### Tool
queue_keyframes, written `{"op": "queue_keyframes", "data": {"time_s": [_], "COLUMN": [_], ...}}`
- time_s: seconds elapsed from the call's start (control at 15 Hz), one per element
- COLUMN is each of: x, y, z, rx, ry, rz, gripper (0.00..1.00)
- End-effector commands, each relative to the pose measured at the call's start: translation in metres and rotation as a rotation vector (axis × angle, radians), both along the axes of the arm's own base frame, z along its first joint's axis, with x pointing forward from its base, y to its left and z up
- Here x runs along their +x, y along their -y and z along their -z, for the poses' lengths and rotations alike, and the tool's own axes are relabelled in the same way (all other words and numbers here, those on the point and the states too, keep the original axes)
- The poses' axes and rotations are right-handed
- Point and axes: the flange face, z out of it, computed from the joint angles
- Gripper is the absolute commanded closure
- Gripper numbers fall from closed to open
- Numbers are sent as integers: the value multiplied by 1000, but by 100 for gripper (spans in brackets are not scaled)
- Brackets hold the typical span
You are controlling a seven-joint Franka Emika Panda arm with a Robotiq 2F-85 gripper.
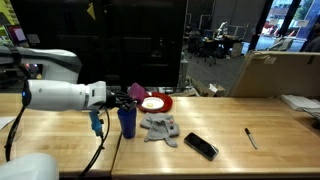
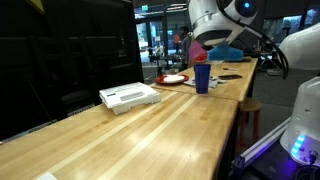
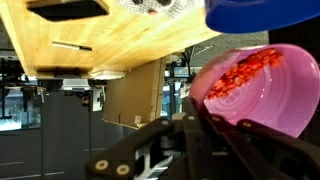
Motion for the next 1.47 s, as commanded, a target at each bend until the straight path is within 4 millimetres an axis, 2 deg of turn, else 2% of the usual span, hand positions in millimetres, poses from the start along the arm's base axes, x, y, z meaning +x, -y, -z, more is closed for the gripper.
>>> {"op": "queue_keyframes", "data": {"time_s": [0.0,0.47,1.0,1.4], "x": [-7,-12,-23,-25], "y": [-5,-5,3,8], "z": [3,4,2,2], "rx": [-10,-8,-32,-31], "ry": [9,22,143,167], "rz": [-7,-1,74,101], "gripper": [99,99,99,99]}}
